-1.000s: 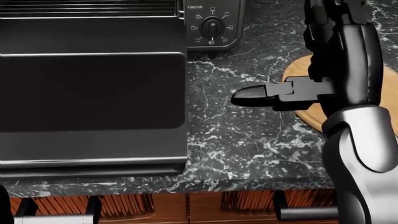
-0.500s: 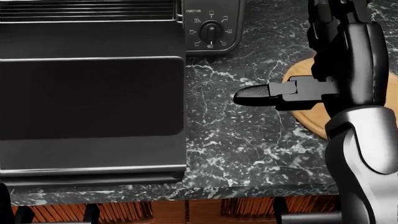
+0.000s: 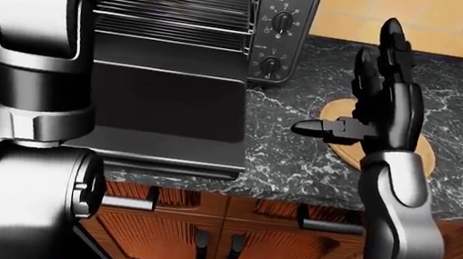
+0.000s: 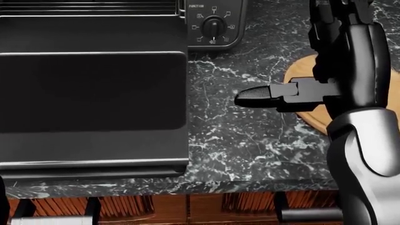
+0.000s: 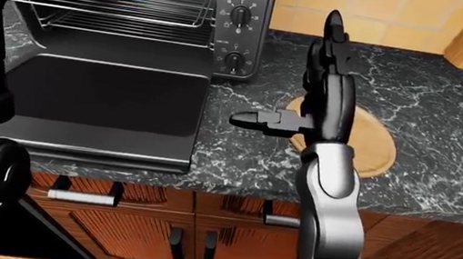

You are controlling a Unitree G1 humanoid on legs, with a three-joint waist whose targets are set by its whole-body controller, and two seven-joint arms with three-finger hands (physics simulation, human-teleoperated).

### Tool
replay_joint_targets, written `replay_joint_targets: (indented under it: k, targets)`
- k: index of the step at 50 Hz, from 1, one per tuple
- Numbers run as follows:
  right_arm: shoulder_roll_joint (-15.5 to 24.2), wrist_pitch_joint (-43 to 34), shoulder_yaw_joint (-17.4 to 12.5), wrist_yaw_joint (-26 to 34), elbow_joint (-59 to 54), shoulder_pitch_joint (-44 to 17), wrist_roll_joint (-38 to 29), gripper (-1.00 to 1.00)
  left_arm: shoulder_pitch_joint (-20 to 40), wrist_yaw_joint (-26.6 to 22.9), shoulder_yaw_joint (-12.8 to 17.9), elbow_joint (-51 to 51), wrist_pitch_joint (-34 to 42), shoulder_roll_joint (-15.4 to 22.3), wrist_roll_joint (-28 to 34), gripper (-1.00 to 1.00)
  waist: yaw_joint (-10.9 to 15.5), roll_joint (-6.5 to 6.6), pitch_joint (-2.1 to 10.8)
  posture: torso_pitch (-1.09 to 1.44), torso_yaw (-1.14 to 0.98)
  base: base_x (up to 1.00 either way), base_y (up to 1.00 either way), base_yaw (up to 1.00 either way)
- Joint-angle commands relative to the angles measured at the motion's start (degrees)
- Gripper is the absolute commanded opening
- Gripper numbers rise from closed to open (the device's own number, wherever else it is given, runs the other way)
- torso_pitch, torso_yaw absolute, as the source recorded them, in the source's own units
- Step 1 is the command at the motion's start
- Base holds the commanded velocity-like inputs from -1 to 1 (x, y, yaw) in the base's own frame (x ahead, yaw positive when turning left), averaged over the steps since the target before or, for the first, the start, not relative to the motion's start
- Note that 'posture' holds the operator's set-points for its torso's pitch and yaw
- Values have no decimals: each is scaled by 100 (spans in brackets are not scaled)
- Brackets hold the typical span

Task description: Pick the bread from the top rack and place it on the plate on the counter.

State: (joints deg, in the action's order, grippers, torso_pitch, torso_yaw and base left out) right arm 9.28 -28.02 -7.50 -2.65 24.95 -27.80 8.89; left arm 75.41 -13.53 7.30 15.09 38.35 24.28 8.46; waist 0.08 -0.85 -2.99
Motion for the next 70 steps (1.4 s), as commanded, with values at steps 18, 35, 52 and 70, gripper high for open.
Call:
replay_joint_targets:
  k: [18, 35, 52, 70]
  targets:
    - [483, -1009, -396, -99, 1202, -517, 179, 100, 782, 117, -86, -457, 33, -199, -199, -100, 15, -37, 129, 0, -2, 0, 0, 0]
    - [1211, -2164, -1105, -539, 2316, -792, 903, 100, 1434, -197, -274, -618, 424, -572, -146, -100, -189, -120, 72, 0, -11, 0, 0, 0]
    - [1479, -2186, -1320, -837, 2514, -540, 1252, 100, 1533, -235, -342, -506, 310, -883, -187, -100, -537, -156, 81, 0, -19, 0, 0, 0]
    - [1441, -2000, -1250, -869, 2421, -454, 1249, 100, 1517, -288, -387, -538, 318, -970, -139, -100, -1184, -183, 118, 0, -28, 0, 0, 0]
